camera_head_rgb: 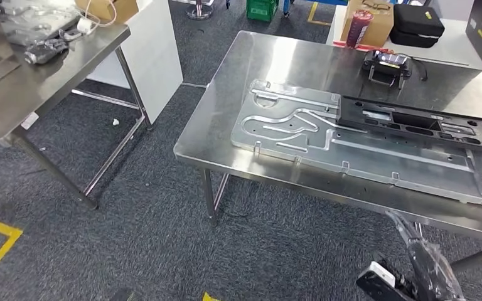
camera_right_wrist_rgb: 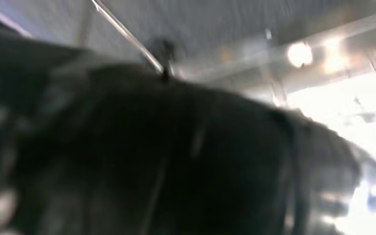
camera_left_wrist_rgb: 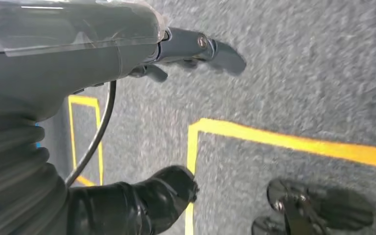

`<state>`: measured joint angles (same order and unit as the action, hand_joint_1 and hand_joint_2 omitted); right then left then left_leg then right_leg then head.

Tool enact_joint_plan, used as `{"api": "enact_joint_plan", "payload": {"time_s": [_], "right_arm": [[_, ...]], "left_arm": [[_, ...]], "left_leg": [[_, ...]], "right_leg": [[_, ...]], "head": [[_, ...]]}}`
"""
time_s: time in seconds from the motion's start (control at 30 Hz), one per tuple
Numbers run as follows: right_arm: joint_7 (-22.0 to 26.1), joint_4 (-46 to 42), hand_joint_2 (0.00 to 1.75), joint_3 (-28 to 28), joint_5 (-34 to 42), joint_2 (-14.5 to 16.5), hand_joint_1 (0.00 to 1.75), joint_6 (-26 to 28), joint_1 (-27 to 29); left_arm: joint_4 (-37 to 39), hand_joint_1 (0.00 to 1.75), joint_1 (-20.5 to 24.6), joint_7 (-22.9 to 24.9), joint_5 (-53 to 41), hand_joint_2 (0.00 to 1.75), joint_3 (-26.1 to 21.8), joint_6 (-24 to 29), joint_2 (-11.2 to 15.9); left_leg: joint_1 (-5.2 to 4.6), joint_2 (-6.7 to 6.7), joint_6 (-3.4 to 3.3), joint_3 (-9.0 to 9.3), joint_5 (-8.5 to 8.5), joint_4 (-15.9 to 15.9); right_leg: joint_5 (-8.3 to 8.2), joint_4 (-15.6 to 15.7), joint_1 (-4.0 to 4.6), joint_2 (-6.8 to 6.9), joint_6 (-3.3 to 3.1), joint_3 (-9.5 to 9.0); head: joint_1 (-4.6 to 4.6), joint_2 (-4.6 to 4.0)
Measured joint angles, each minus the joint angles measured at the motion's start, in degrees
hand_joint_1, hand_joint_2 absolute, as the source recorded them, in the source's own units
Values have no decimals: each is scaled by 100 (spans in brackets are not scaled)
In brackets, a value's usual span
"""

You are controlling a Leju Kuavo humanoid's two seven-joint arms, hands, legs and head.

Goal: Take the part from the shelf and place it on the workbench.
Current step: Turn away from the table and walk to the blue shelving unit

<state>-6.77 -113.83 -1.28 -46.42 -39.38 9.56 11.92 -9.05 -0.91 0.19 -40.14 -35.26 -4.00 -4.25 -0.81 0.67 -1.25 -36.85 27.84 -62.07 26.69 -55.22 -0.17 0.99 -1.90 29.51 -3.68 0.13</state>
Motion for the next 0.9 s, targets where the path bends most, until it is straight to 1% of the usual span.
{"api": "enact_joint_plan", "payload": {"time_s": [0.03,0.07,0.1,0.13,0.17,0.2,0.23,0.27,0.3,0.33,0.37,0.4,0.43,0.47,0.5,0.53,0.57,0.6,0.63,0.67,0.7,0.73,0.77,0.8,0.83,0.87,0.9], "right_arm": [[-80,-3,0,1,99,97,0,-82,109],[-165,4,0,-4,221,199,0,-163,220],[-245,21,44,-14,360,301,0,-235,323],[-327,58,87,-28,555,411,0,-313,412],[-414,121,131,-46,822,520,0,-409,479],[-501,223,175,-75,1189,630,0,-538,527],[-572,354,175,-114,1602,727,0,-667,566],[-618,495,175,-159,1989,807,0,-768,601],[-632,643,175,-206,2296,869,0,-827,630],[-621,773,175,-245,2476,914,0,-837,651],[-608,893,175,-279,2572,953,0,-826,667],[-596,1005,175,-310,2617,985,0,-813,678],[-589,1098,175,-338,2645,1010,0,-801,689],[-586,1175,175,-363,2670,1028,0,-788,703],[-587,1231,175,-384,2690,1042,0,-777,714],[-589,1269,175,-401,2707,1052,0,-768,719],[-590,1303,175,-418,2720,1062,0,-761,720],[-592,1333,175,-434,2726,1072,0,-758,720],[-596,1361,175,-450,2729,1081,0,-757,720],[-600,1385,175,-465,2730,1089,0,-757,719],[-604,1403,175,-477,2730,1095,0,-757,718],[-606,1415,175,-485,2730,1097,0,-756,713],[-606,1421,175,-488,2730,1098,0,-755,706],[-605,1425,175,-490,2730,1098,0,-751,701],[-605,1428,175,-490,2730,1098,0,-748,697],[-605,1433,175,-489,2730,1098,0,-745,695],[-605,1439,175,-490,2730,1099,0,-745,696]], "left_arm": [[0,0,-1,11,5,175,-3,4,-6],[-1,0,-1,22,11,175,-9,10,-6],[-1,0,-3,30,22,175,-20,16,-4],[-2,0,-7,38,35,175,-34,20,-1],[-2,0,-10,43,46,175,-49,21,3],[-2,0,-10,42,53,175,-63,16,10],[-2,0,-1,34,55,175,-74,7,18],[-2,0,11,20,55,175,-80,-4,30],[-2,0,19,1,54,175,-85,-17,42],[-2,0,24,-15,54,175,-87,-27,52],[-2,0,22,-27,53,175,-89,-33,65],[-2,0,17,-34,53,175,-91,-37,74],[-2,0,18,-36,53,175,-91,-39,80],[-2,0,19,-37,53,175,-91,-40,84],[-2,0,20,-37,53,175,-91,-41,86],[-2,0,21,-37,53,175,-91,-42,87],[-2,0,20,-37,53,175,-91,-42,87],[-2,0,19,-37,53,175,-91,-42,88],[-2,0,19,-37,53,175,-91,-42,88],[-2,0,18,-37,53,175,-91,-42,89],[-2,0,19,-37,53,175,-91,-42,90],[-2,0,22,-37,53,175,-91,-42,90],[-2,0,27,-38,53,175,-91,-43,82],[-2,0,30,-39,53,175,-91,-45,78],[-2,0,32,-40,53,175,-91,-48,75],[-2,0,32,-40,53,175,-92,-51,73],[-2,0,25,-41,53,175,-92,-52,84]], "left_leg": [[31,-10,47,-92,291,-325],[70,-18,95,-159,519,-672],[107,-24,140,-175,616,-935],[141,-28,185,-123,586,-1061],[176,-31,230,22,450,-996],[214,-33,277,268,287,-733],[242,-32,326,569,223,-336],[245,-19,328,831,213,35],[241,-8,309,996,256,313],[222,5,259,1054,321,448],[202,10,179,1029,312,458],[203,-4,110,979,280,458],[200,-21,37,934,234,458],[196,-40,-27,873,171,466],[190,-56,-80,798,103,473],[174,-67,-113,714,40,470],[154,-73,-136,633,-25,465],[128,-80,-150,550,-88,457],[99,-84,-160,466,-150,445],[70,-84,-167,389,-206,430],[41,-83,-169,317,-255,417],[20,-81,-170,262,-301,404],[0,-80,-162,222,-343,395],[-5,-82,-143,201,-387,398],[6,-85,-116,191,-431,407],[18,-87,-79,188,-477,426],[25,-87,-40,187,-523,448]], "right_leg": [[-61,9,-16,0,-3,68],[-117,0,-33,4,12,145],[-165,-20,-52,9,39,226],[-210,-48,-77,14,70,311],[-249,-87,-107,16,106,400],[-284,-139,-138,16,146,483],[-313,-204,-158,14,189,565],[-341,-273,-172,13,234,635],[-371,-325,-169,12,280,679],[-406,-352,-165,9,324,708],[-452,-347,-169,3,369,715],[-481,-336,-179,-8,411,721],[-434,-360,-196,-22,440,747],[-275,-467,-209,-32,458,798],[-15,-686,-213,-40,464,877],[303,-1007,-205,-43,462,971],[575,-1379,-192,-45,456,1057],[724,-1699,-173,-47,445,1096],[735,-1884,-152,-49,420,1060],[632,-1875,-124,-54,378,928],[480,-1658,-87,-62,315,693],[378,-1274,-38,-76,225,380],[361,-832,5,-83,134,72],[374,-483,42,-85,70,-155],[411,-249,76,-87,19,-279],[408,-150,95,-81,-4,-301],[338,-108,92,-79,-17,-276]], "head": [[-4,0],[-6,0],[-7,0],[-7,0],[-8,0],[-8,0],[-15,0],[-19,1],[-20,1],[-27,1],[-22,1],[-20,1],[-21,1],[-16,0],[-15,0],[-15,0],[-15,0],[-16,0],[-17,0],[-17,0],[-18,0],[-19,0],[-23,0],[-25,0],[-21,0],[-15,0],[-4,0]]}}
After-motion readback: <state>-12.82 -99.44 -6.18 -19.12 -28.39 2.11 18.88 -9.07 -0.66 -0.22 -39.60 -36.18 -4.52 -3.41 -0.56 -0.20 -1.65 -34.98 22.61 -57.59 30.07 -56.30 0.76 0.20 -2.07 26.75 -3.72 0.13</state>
